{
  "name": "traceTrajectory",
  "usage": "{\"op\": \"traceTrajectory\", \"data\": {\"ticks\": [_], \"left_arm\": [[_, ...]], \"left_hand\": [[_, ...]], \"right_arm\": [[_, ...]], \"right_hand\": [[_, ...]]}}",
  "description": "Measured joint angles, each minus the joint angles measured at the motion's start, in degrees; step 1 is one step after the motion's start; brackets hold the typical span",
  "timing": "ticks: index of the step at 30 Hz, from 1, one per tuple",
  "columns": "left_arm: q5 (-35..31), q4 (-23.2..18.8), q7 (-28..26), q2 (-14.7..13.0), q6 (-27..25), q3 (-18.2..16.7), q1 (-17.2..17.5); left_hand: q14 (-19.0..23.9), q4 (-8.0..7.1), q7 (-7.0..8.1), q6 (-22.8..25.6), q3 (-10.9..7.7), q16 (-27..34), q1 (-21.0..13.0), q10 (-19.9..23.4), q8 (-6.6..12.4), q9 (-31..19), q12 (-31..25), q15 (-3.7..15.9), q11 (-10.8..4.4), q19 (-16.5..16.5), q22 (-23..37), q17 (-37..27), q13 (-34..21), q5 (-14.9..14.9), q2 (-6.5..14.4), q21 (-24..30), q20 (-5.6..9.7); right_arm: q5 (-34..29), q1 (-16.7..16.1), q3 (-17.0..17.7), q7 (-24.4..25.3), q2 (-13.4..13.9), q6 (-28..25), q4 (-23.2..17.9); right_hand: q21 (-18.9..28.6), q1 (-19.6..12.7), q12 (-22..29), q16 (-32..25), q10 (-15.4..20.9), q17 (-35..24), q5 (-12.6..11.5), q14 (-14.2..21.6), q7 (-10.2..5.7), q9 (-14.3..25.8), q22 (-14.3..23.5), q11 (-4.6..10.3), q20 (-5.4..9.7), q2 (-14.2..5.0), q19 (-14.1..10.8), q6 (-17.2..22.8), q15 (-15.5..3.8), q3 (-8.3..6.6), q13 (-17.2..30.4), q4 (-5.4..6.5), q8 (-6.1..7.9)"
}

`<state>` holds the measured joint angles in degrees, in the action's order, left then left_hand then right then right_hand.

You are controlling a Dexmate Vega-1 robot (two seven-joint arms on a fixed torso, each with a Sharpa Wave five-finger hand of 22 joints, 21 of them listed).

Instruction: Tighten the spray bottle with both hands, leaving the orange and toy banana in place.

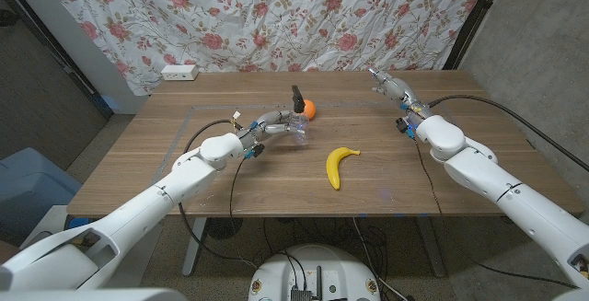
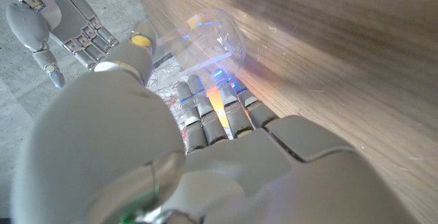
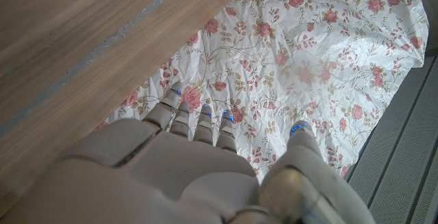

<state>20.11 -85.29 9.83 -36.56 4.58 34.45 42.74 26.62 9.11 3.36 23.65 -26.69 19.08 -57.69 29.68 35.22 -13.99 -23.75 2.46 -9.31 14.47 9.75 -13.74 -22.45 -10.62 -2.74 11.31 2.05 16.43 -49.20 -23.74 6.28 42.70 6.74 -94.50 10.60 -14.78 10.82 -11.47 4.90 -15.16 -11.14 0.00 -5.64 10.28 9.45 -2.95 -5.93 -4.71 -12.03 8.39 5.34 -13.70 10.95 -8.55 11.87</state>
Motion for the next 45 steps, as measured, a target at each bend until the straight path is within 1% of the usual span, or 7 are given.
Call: {"op": "traceTrajectory", "data": {"ticks": [5, 8, 13, 15, 21, 37, 45], "left_arm": [[-0.48, -0.07, 0.76, 0.02, -1.06, 0.68, -1.27], [-0.7, -0.07, 1.08, 0.04, -1.38, 0.89, -1.68], [-1.2, 0.34, 2.15, 0.31, -1.81, 1.48, -3.15], [-1.3, 0.83, 2.57, 0.51, -1.81, 1.72, -3.69], [-1.47, 3.31, 4.94, 1.55, -1.04, 2.68, -5.78], [-2.49, 9.37, 10.34, 4.02, 2.74, 4.56, -9.92], [-3.1, 11.34, 11.83, 4.69, 3.45, 5.52, -11.71]], "left_hand": [[0.0, 0.01, 0.0, 0.0, 0.45, 0.0, -0.09, 0.0, 0.0, 0.0, 0.0, 0.0, 0.0, 0.22, 0.0, 0.0, -0.3, -0.44, 0.22, 0.0, 0.22], [0.31, 0.24, 0.0, 0.0, 0.68, 0.15, -0.24, 0.0, 0.28, 0.0, 0.0, 0.31, 0.0, 0.31, 0.0, 0.01, -0.53, -0.45, 0.37, 0.0, 0.31], [0.33, 0.18, 0.21, 0.21, 1.08, 0.22, -0.15, 0.04, 0.46, 0.02, -0.23, 0.29, 0.04, 0.31, -0.01, 0.01, -0.8, -0.45, 0.47, 0.0, 0.31], [0.54, 0.18, 0.32, 0.32, 1.08, 0.45, -0.16, 0.2, 0.69, 0.16, -0.23, 0.09, 0.2, 0.44, -0.01, 0.01, -1.02, -0.44, 0.6, 0.0, 0.18], [0.53, 0.4, 0.32, 0.32, 1.79, 0.45, -0.16, 0.41, 1.11, 0.32, -0.24, 0.09, 0.41, 2.56, -0.01, 0.01, -1.32, -0.44, 0.6, 0.56, 0.31], [0.53, 0.41, 0.31, 0.31, 2.27, 0.44, -0.47, 0.41, 1.45, 0.26, -0.21, 0.1, 0.41, 3.17, 0.27, 0.02, -1.94, -0.44, 1.06, 0.77, 0.31], [0.52, 0.42, 0.3, 0.3, 2.74, 0.89, -0.47, 0.72, 1.71, 0.26, -0.14, 0.1, 0.71, 3.17, 0.27, 0.02, -2.13, -0.43, 1.06, 0.77, 0.31]], "right_arm": [[-1.91, 0.85, -0.38, -0.63, 0.89, -0.16, -0.49], [-3.09, 1.4, -0.63, -1.09, 1.35, -0.16, -0.58], [-4.79, 2.26, -1.01, -1.97, 2.35, -0.08, -1.04], [-5.5, 2.5, -1.1, -2.36, 2.78, -0.07, -1.33], [-8.04, 3.34, -1.37, -3.64, 4.59, -0.99, -3.03], [-13.66, 5.22, -1.99, -6.45, 8.86, -3.97, -8.27], [-19.03, 6.3, -2.73, -9.53, 11.01, -7.94, -11.84]], "right_hand": [[0.0, -0.9, 0.21, 0.0, 0.21, 0.26, 0.0, 0.0, -0.21, 0.0, 0.0, 0.21, 0.2, -0.46, 0.2, 0.2, 0.0, -0.11, 0.0, -0.52, 0.0], [-0.03, -1.91, 0.21, 0.0, 0.21, 0.27, 0.0, -0.02, -0.62, 0.0, 0.0, 0.21, 0.2, 0.54, 0.2, 0.62, 0.02, -0.39, 0.0, -0.87, 0.0], [-0.23, -3.98, 0.21, 0.0, -0.51, 0.53, 0.0, -0.63, -1.03, 0.27, 0.0, 0.93, -0.43, -0.13, 0.84, 1.03, 0.63, -1.41, 0.13, -1.89, 0.23], [-0.23, -4.57, 0.21, 0.0, -0.65, 0.53, 0.0, -0.72, -1.23, 0.27, 0.0, 0.79, -0.73, 0.44, 1.13, 1.22, 0.72, -1.66, 0.13, -2.1, 0.23], [-0.23, -7.1, 0.21, 0.0, -1.16, 0.8, -0.07, -1.13, -2.08, 0.27, 0.0, 1.1, -0.94, 0.47, 1.34, 1.01, 1.13, -2.59, 0.12, -2.3, 0.23], [-0.22, -12.06, 0.21, 0.0, -2.47, 1.06, -0.38, -1.95, -4.43, 0.53, 0.0, 1.64, -1.58, 1.65, 1.95, 1.32, 1.95, -4.29, 0.12, -2.51, 0.43], [-0.22, -15.03, -0.02, 0.0, -4.12, 1.33, -0.86, -2.77, -4.74, 0.79, 0.0, 1.41, -3.32, 2.66, 2.45, 1.01, 2.76, -5.62, 0.4, -2.44, 0.43]]}}
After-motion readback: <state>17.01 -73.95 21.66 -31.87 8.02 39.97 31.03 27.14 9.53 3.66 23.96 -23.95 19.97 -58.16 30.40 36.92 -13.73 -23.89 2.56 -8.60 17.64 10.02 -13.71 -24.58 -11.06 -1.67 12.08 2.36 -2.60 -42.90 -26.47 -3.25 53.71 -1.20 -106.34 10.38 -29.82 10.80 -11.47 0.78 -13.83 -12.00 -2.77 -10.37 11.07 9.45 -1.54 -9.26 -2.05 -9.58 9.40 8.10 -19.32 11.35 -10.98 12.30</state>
